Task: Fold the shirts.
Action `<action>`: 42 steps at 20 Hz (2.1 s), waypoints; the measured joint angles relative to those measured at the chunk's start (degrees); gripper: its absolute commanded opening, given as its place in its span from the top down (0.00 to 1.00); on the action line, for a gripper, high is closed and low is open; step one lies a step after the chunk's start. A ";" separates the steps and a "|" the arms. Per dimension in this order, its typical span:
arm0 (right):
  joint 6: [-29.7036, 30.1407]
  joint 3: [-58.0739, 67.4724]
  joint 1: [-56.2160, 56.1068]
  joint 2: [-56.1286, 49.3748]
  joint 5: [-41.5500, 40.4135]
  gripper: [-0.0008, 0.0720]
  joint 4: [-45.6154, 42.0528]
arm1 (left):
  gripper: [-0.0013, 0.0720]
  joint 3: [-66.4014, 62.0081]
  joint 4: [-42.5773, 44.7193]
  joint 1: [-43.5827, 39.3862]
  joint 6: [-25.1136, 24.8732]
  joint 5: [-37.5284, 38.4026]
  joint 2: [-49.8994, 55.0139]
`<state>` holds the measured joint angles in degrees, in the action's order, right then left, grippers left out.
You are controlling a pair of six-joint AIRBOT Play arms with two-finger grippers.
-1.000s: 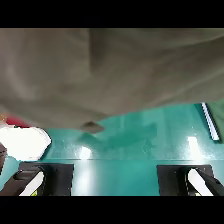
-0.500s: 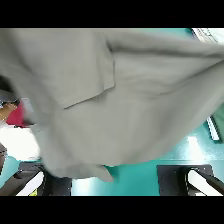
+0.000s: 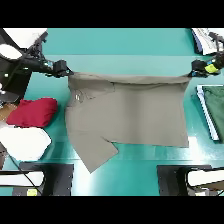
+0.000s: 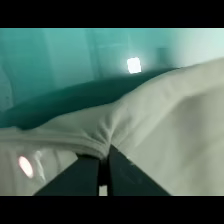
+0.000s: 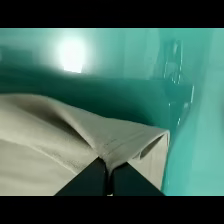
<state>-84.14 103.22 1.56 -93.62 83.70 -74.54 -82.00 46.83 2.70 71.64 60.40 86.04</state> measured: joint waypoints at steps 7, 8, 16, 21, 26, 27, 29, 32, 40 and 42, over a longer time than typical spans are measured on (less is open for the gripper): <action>-0.76 10.34 -0.28 -9.99 -6.64 0.97 -0.22 | 0.95 -6.69 -2.73 -0.04 -5.44 -10.56 7.32; -0.76 10.80 -0.28 -10.23 -6.64 0.97 -0.28 | 0.95 -7.21 -2.73 -0.04 -6.47 -10.25 7.63; 0.74 3.61 -1.60 -8.31 -3.06 0.97 -0.74 | 0.95 -6.91 7.28 -0.31 -6.80 3.50 8.35; 0.15 -9.44 -2.25 -3.91 -8.92 0.96 -0.70 | 0.94 -2.80 10.43 -0.39 -5.75 6.14 8.39; -0.70 -15.91 -2.36 -1.55 -11.10 0.42 -0.55 | 0.16 -0.96 11.52 -0.33 -2.67 8.22 8.39; -0.72 -16.28 -2.36 -1.16 -10.56 0.43 -0.55 | 0.16 -0.83 11.69 -0.20 -1.92 8.85 8.37; -0.50 -16.74 -1.86 0.11 -8.41 0.43 -0.48 | 0.16 -0.68 12.83 0.74 -0.11 11.63 7.78; 1.79 -17.88 -0.63 3.67 -4.42 0.43 -0.46 | 0.16 1.53 14.78 2.86 2.19 15.96 4.48; 4.39 -29.79 3.96 17.53 -5.68 0.43 -0.04 | 0.16 33.73 15.13 4.55 8.11 14.10 -21.07; 4.57 -31.45 4.76 19.06 -6.29 0.43 0.15 | 0.16 41.83 12.81 4.55 8.94 13.29 -26.80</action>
<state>-79.57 71.77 6.33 -74.56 77.41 -74.39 -40.16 59.64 7.25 80.58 73.69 59.24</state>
